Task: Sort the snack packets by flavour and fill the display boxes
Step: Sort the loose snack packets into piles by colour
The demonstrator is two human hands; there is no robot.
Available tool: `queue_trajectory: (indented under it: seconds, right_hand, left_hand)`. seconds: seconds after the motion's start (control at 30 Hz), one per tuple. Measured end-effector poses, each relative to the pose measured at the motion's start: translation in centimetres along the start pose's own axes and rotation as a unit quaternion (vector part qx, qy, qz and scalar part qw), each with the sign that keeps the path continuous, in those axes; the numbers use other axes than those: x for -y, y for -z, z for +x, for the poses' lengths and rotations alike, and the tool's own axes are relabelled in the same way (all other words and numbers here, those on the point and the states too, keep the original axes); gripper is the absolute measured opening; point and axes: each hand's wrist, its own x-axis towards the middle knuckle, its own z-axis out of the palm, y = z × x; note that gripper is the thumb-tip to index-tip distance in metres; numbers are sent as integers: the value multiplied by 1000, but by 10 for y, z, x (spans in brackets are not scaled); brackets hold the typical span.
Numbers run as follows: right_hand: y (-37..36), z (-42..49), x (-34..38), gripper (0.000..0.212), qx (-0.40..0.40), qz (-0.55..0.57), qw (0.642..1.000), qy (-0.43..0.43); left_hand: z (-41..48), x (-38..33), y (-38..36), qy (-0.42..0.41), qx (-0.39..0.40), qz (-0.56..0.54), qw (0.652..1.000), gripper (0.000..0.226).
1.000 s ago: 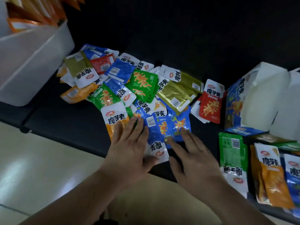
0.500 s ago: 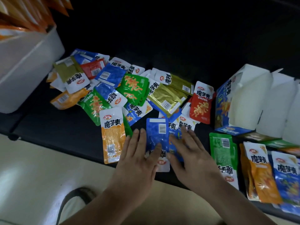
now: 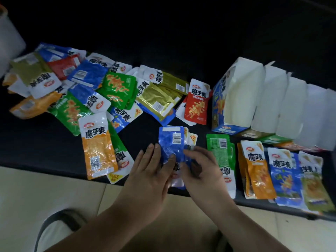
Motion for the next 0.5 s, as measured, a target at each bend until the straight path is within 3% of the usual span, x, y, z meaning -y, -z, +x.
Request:
queue_trajectory:
  seconds: [0.13,0.33,0.43,0.5]
  right_hand:
    - [10,3,9,31,-5,115,987,-112]
    - [5,7,18,28,-7,144,984,-104]
    - [8,9,21,28,-1,163,982,-94]
    - [17,7,23,28,-8,175,981,-89]
  left_hand:
    - [3,-9,-2,0,11,-37,999,56]
    - [2,-12,2,11,45,-151,987,59]
    - [4,-22,17,64,25,-275,959,57]
    - [9,-32,33,143,8,-368,919,54]
